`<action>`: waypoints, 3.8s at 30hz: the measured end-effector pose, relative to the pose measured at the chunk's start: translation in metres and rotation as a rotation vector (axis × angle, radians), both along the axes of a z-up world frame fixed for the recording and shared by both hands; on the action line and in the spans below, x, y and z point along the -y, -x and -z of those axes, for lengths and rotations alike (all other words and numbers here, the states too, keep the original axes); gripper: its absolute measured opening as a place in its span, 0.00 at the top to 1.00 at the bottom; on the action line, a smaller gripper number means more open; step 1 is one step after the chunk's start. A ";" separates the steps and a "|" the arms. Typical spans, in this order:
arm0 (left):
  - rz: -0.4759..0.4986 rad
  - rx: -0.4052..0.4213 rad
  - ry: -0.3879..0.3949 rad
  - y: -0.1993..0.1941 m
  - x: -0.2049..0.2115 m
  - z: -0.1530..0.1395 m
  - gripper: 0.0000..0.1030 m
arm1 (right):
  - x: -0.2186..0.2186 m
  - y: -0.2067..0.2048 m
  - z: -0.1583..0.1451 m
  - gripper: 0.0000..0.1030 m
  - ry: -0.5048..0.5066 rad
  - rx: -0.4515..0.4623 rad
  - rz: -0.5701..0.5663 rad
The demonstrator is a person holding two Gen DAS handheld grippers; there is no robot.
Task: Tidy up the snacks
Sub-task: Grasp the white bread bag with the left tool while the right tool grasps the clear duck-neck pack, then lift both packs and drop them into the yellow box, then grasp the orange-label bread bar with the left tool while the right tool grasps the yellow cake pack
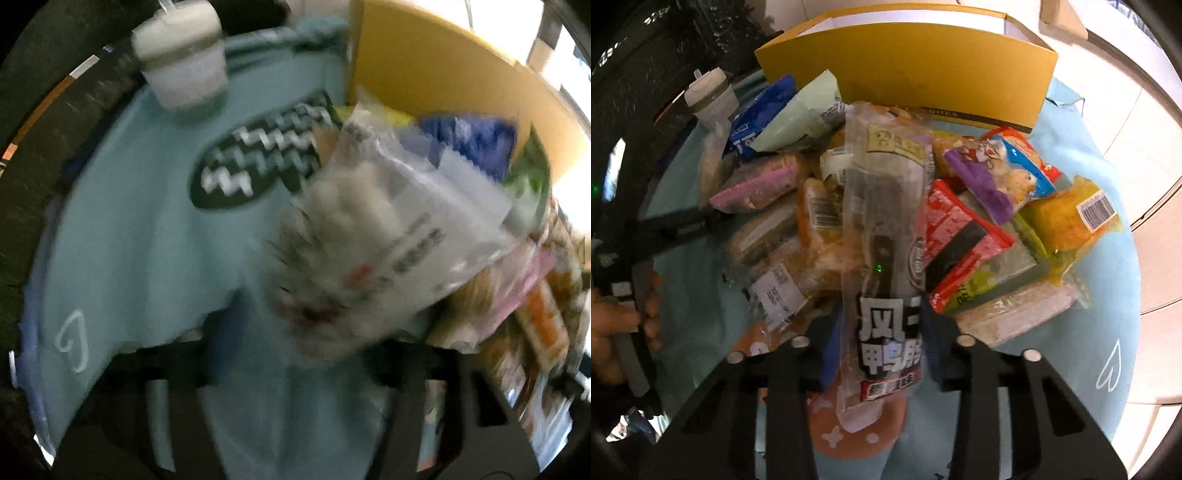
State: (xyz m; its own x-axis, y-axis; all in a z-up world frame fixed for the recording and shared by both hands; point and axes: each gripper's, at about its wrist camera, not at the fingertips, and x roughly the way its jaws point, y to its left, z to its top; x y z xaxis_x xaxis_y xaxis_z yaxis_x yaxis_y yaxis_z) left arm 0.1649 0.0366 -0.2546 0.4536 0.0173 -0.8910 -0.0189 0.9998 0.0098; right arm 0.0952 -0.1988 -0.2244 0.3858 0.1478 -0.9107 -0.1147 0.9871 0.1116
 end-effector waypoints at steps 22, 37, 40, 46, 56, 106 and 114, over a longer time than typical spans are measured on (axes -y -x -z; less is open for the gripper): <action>0.073 0.153 0.190 0.054 -0.004 -0.052 0.85 | 0.041 0.056 -0.052 0.72 -0.103 0.114 0.063; 0.025 0.182 0.139 0.026 0.007 -0.046 0.37 | 0.047 0.057 -0.054 0.71 -0.079 0.082 -0.092; 0.062 0.154 0.101 0.016 0.016 -0.041 0.72 | 0.050 0.056 -0.054 0.71 -0.067 0.078 -0.111; 0.044 0.147 0.176 0.029 0.012 -0.045 0.79 | 0.059 0.053 -0.063 0.71 -0.058 0.105 -0.120; 0.100 0.214 0.181 0.079 0.015 -0.080 0.80 | 0.053 0.048 -0.072 0.71 -0.074 0.135 -0.165; 0.148 0.253 0.184 -0.005 0.068 -0.132 0.02 | 0.126 -0.052 -0.088 0.37 -0.041 0.122 0.117; 0.221 0.105 0.138 0.066 0.071 -0.057 0.02 | 0.147 -0.007 -0.023 0.37 -0.036 0.003 0.242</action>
State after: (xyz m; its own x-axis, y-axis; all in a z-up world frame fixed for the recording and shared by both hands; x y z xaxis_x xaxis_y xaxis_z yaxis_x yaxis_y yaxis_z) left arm 0.0993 -0.0340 -0.1974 0.5230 -0.2107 -0.8259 0.2057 0.9715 -0.1176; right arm 0.1023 -0.3458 -0.2010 0.4165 0.0832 -0.9053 0.1238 0.9814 0.1471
